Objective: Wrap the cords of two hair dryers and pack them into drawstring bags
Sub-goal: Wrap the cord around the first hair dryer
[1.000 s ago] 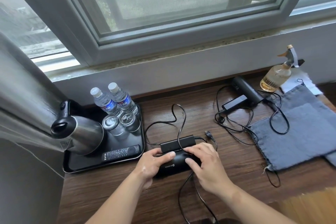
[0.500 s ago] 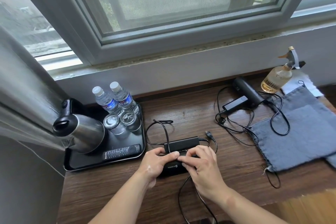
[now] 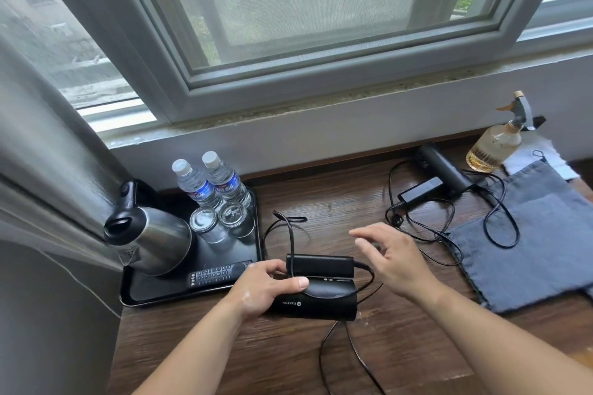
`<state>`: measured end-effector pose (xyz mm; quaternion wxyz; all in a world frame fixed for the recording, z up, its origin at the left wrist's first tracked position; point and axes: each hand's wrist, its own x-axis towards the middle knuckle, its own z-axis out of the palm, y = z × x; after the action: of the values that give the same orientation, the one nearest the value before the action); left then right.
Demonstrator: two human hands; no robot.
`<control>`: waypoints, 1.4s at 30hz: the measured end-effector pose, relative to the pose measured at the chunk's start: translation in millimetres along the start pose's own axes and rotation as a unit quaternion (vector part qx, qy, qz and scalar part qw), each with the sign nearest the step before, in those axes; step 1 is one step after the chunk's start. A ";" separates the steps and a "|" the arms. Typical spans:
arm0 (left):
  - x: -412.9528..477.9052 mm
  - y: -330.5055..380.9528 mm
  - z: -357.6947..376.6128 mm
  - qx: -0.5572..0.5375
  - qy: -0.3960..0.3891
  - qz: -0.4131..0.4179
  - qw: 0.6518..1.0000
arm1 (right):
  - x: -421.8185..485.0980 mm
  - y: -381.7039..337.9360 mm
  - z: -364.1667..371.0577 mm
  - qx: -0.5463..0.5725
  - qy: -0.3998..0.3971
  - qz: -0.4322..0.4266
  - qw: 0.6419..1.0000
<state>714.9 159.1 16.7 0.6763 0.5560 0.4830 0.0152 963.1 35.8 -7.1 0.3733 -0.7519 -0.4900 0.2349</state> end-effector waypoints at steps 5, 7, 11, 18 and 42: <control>-10.3 12.4 -6.2 0.036 -0.020 0.018 0.999 | 27.4 2.1 -0.8 -0.015 -0.078 -0.006 0.997; -13.5 14.2 -6.5 0.038 -0.029 0.016 0.999 | 38.4 1.4 2.3 -0.028 -0.104 -0.007 0.994; -20.4 14.1 -3.3 0.033 -0.042 0.004 0.999 | 68.8 -7.7 16.3 -0.064 -0.169 -0.021 0.983; -28.8 15.5 -3.2 0.060 -0.049 0.022 0.997 | 112.8 -26.7 58.8 -0.093 -0.289 -0.106 0.947; -33.7 34.8 -39.0 -0.220 0.021 0.081 0.972 | 79.7 29.3 42.9 -0.165 -0.232 -0.106 0.953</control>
<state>688.8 182.4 68.1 0.7679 0.4305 0.4357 0.1875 981.3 115.6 -55.4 0.1433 -0.6718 -0.6715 0.2778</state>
